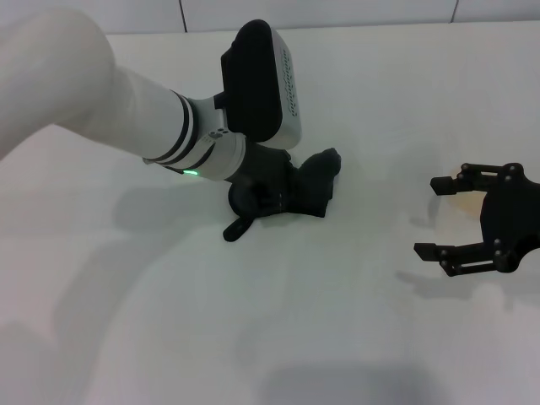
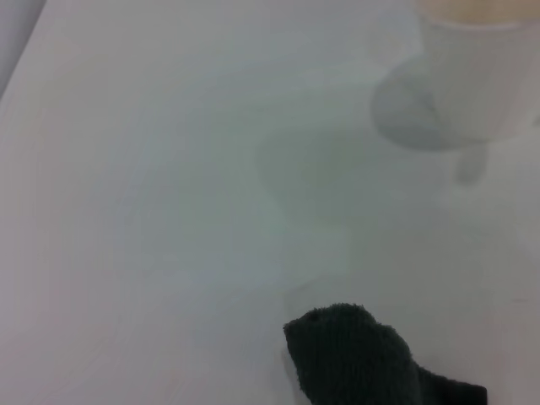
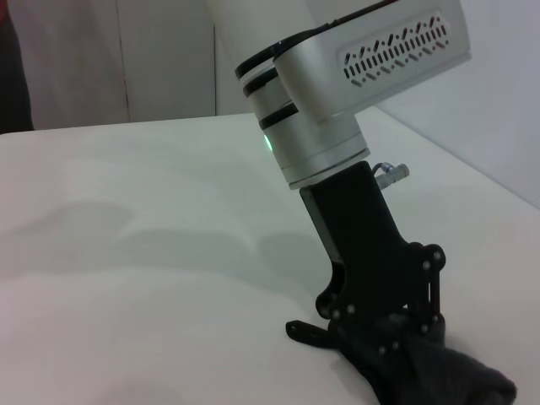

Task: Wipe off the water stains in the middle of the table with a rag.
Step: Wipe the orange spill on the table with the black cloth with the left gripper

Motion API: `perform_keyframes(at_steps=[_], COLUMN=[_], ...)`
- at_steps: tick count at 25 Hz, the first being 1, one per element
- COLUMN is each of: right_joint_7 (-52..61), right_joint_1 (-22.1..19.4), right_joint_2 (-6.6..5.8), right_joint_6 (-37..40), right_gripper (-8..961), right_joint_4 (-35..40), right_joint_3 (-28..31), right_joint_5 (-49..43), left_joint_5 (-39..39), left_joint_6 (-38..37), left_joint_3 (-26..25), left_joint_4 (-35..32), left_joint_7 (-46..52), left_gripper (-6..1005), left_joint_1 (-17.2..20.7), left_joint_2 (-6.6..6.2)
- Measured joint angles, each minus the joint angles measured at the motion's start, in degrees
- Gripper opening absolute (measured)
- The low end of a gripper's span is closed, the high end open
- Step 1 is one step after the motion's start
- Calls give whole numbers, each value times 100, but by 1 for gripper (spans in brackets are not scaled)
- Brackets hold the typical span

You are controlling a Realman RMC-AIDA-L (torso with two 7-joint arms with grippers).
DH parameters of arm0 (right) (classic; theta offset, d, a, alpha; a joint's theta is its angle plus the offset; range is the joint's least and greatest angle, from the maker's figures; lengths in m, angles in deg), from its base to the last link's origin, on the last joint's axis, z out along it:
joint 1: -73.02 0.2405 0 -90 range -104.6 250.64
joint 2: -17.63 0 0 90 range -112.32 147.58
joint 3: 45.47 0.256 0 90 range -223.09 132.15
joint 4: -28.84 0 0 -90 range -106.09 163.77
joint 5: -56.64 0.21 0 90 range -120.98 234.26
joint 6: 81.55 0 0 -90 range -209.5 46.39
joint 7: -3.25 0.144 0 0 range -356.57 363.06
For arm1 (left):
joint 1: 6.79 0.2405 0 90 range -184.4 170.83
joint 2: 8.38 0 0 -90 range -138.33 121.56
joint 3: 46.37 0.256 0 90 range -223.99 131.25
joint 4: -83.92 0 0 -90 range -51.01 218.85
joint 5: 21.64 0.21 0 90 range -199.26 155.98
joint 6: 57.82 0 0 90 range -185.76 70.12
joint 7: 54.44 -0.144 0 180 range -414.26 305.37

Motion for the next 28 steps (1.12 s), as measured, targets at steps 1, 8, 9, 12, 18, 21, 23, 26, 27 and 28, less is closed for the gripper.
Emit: perform_keyframes(at_steps=[1, 8, 9, 12, 18, 21, 23, 26, 27, 28], right_joint_7=[0, 0, 0, 0, 0, 0, 0, 0, 0, 0], right_joint_1=[0, 0, 0, 0, 0, 0, 0, 0, 0, 0], right_joint_2=[0, 0, 0, 0, 0, 0, 0, 0, 0, 0], right_joint_6=[1, 10, 12, 18, 20, 20, 20, 13, 8, 6], right_gripper=[853, 854, 854, 854, 854, 854, 854, 853, 853, 853], right_joint_4=[2, 14, 14, 15, 15, 15, 15, 15, 15, 15], right_joint_3=[0, 0, 1, 0, 0, 1, 5, 7, 8, 9], right_joint_5=[1, 29, 40, 56, 56, 56, 56, 57, 57, 59], left_joint_5=[0, -160, -199, -331, -602, -705, -711, -717, -718, -716], left_joint_6=[1, -42, -46, -62, -81, -86, -87, -93, -98, -122], left_joint_3=[12, 266, 324, 482, 855, 1079, 1117, 1057, 1019, 949], left_joint_4=[0, -1, -2, -28, -100, -239, -341, -598, -698, -807], left_joint_7=[1, -33, -34, -37, -47, -38, -21, -2, -2, -11], left_gripper=[106, 107, 108, 108, 110, 110, 111, 111, 112, 112], left_joint_1=[0, -19, -25, -33, -42, 9, 86, 319, 403, 505], left_joint_2=[4, 23, 23, 22, 19, 19, 20, 10, -1, -10])
